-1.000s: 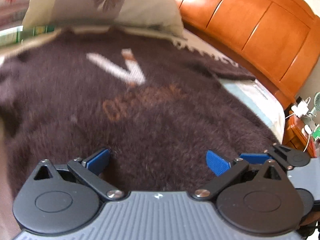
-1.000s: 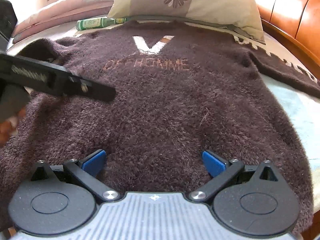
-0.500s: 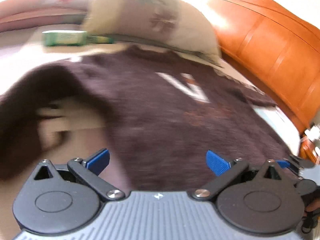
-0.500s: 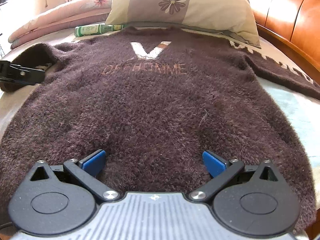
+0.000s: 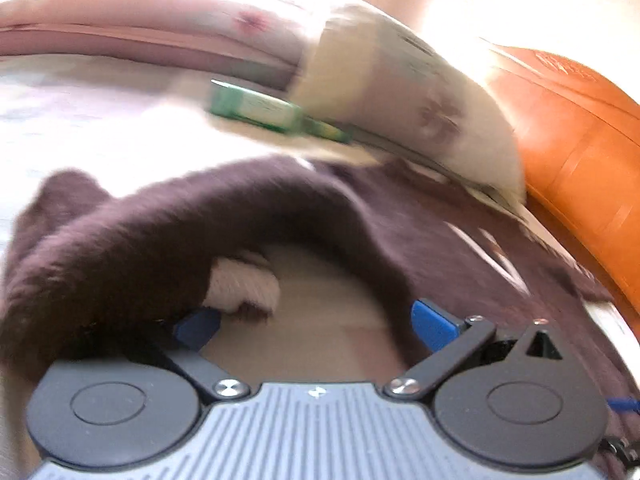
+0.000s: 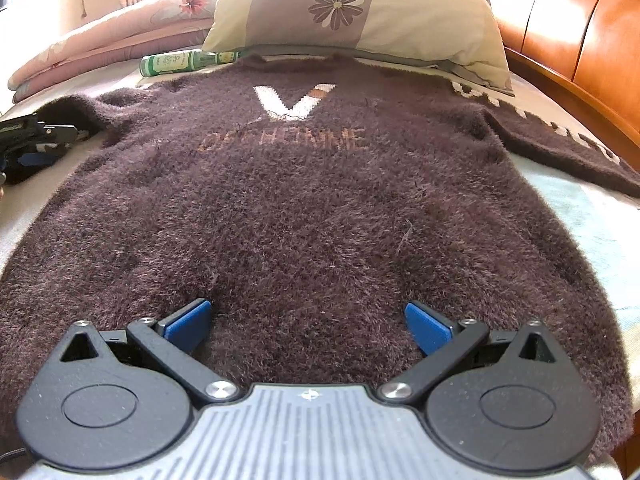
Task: Fold clothes
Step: 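Grasp the other sweater sleeve with the left tool and lift it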
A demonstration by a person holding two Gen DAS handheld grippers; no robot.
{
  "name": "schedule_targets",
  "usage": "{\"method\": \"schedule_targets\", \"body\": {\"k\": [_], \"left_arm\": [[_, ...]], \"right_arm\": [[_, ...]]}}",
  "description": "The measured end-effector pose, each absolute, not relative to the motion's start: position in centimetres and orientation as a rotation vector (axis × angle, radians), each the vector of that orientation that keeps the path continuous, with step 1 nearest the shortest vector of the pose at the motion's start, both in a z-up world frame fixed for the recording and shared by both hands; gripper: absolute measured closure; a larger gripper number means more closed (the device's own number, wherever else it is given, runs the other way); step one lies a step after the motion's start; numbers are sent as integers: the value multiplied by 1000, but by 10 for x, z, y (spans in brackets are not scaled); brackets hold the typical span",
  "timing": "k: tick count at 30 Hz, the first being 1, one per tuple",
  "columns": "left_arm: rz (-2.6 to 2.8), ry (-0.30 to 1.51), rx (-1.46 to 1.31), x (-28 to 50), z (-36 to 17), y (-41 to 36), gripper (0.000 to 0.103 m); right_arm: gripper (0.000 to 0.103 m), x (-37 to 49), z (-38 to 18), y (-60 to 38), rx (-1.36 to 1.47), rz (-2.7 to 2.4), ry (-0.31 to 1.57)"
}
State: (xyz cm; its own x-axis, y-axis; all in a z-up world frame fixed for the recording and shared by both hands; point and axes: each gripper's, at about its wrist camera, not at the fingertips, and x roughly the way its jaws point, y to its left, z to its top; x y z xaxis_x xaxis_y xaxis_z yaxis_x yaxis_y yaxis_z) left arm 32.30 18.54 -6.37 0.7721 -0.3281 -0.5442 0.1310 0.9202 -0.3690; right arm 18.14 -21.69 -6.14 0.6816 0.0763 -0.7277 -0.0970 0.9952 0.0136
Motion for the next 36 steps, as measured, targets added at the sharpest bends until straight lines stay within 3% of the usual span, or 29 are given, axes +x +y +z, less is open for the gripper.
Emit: {"method": "schedule_targets", "body": {"k": [2, 10, 24, 29, 33, 36], "left_arm": [[-192, 612, -381, 326, -63, 201, 7], [19, 542, -535, 324, -57, 265, 4], [-382, 757, -574, 348, -77, 231, 2], [-305, 694, -614, 362, -74, 239, 2], [-116, 512, -662, 357, -65, 253, 5], [-127, 538, -621, 358, -62, 250, 3]], "right_arm": [[0, 181, -62, -217, -27, 99, 812], [0, 180, -62, -218, -28, 104, 802], [0, 181, -62, -216, -27, 89, 803], [0, 180, -63, -215, -28, 84, 797], [0, 179, -63, -216, -26, 84, 790], [0, 178, -63, -216, -26, 82, 789]]}}
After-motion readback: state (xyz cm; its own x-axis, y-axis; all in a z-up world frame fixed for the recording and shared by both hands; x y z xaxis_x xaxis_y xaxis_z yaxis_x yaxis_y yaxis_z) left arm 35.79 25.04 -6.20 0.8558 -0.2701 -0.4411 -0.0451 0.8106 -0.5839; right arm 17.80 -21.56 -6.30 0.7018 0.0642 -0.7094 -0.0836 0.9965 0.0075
